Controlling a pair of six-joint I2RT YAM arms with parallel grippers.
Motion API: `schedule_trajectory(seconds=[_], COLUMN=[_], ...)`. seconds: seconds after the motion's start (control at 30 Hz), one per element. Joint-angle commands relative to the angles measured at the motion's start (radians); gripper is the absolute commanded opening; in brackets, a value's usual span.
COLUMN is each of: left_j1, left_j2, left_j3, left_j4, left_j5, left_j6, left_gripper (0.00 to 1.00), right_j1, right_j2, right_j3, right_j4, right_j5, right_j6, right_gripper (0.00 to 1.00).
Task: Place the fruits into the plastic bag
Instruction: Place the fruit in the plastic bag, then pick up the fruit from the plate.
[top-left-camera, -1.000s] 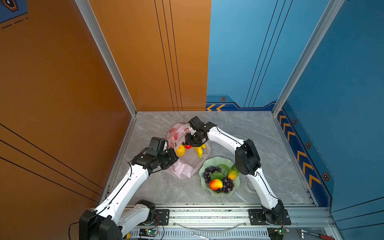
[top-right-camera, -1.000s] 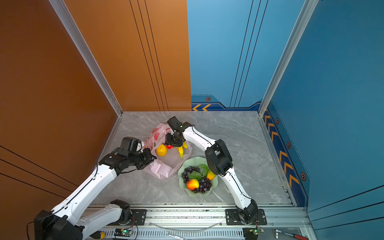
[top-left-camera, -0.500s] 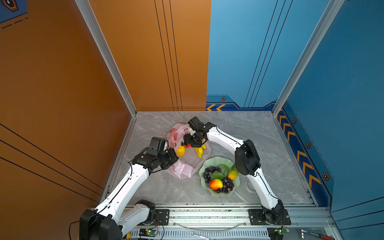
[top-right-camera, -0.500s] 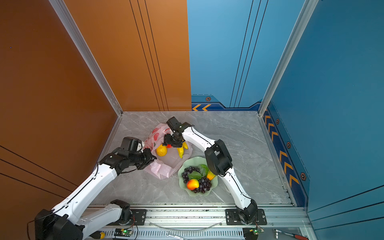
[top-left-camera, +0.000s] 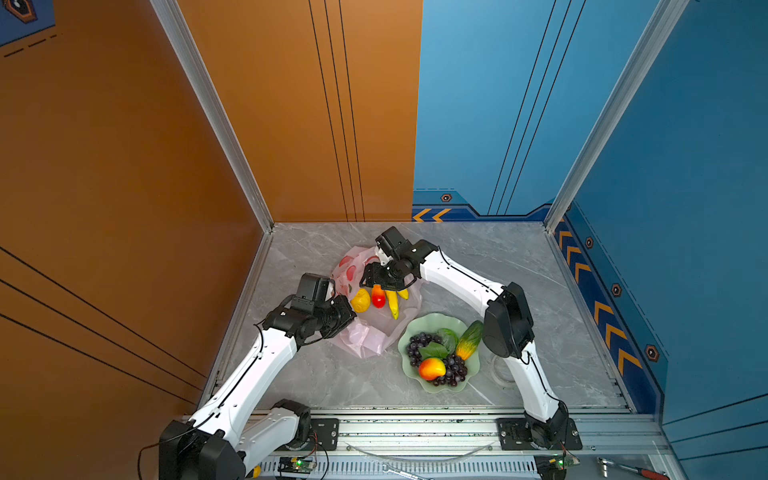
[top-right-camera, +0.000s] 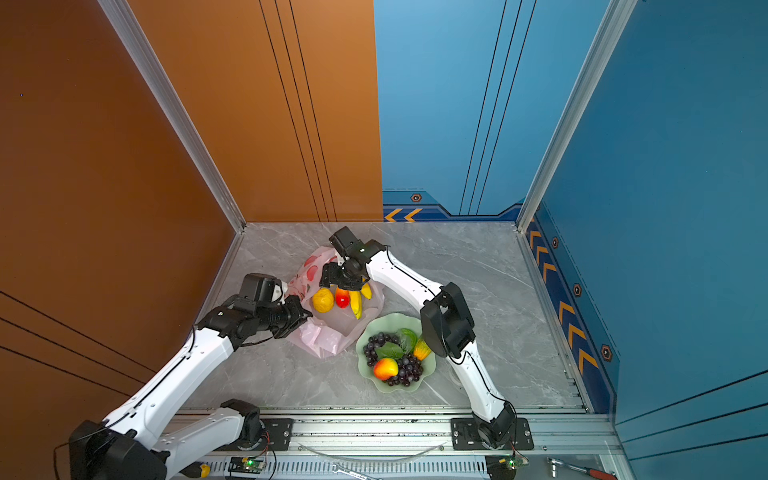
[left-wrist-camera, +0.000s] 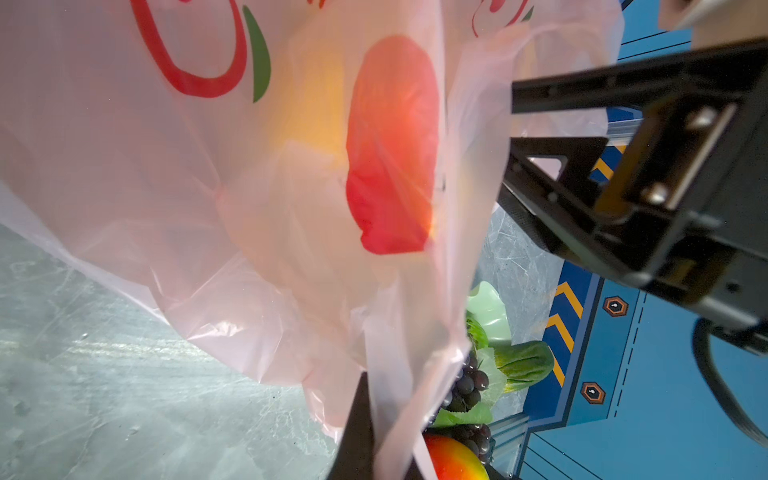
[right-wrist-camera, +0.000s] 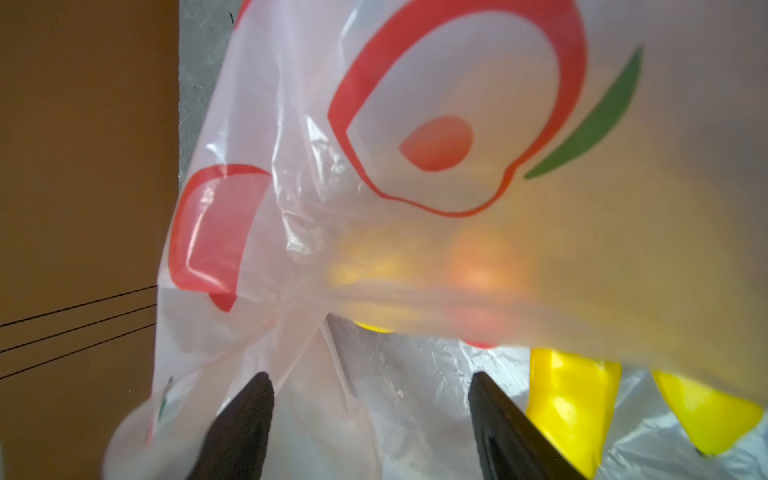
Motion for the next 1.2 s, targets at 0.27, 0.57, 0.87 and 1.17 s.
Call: schedule_trajectory(seconds=[0.27, 0.57, 0.87, 1.17], left_j1=[0.030, 0.034, 0.037, 0.048], left_j2=[-0.064, -0.104, -0.111, -0.114], left_j3=[-0.034, -0.066, -0.087, -0.082], left_j4=[0.013, 0.013, 0.013, 0.000], left_j5=[0.045, 0.055, 0.078, 0.101], left_j6=[0.018, 0.018, 0.034, 0.055], left_gripper=[0.00, 0.00, 0.00, 0.00], right_j1=[0.034, 0.034, 0.077, 0.198], right_j2=[-0.358, -0.576, -0.692, -0.716], right_j3=[-0.258, -0.426, -0.573, -0.651], right_j4=[-0.127, -0.372, -0.502, -0.526], right_j5=[0.104, 0.174, 0.212, 0.202], right_j6=[-0.162, -0.501, -0.406, -0.491], right_gripper=[0.78, 0.84, 0.83, 0.82])
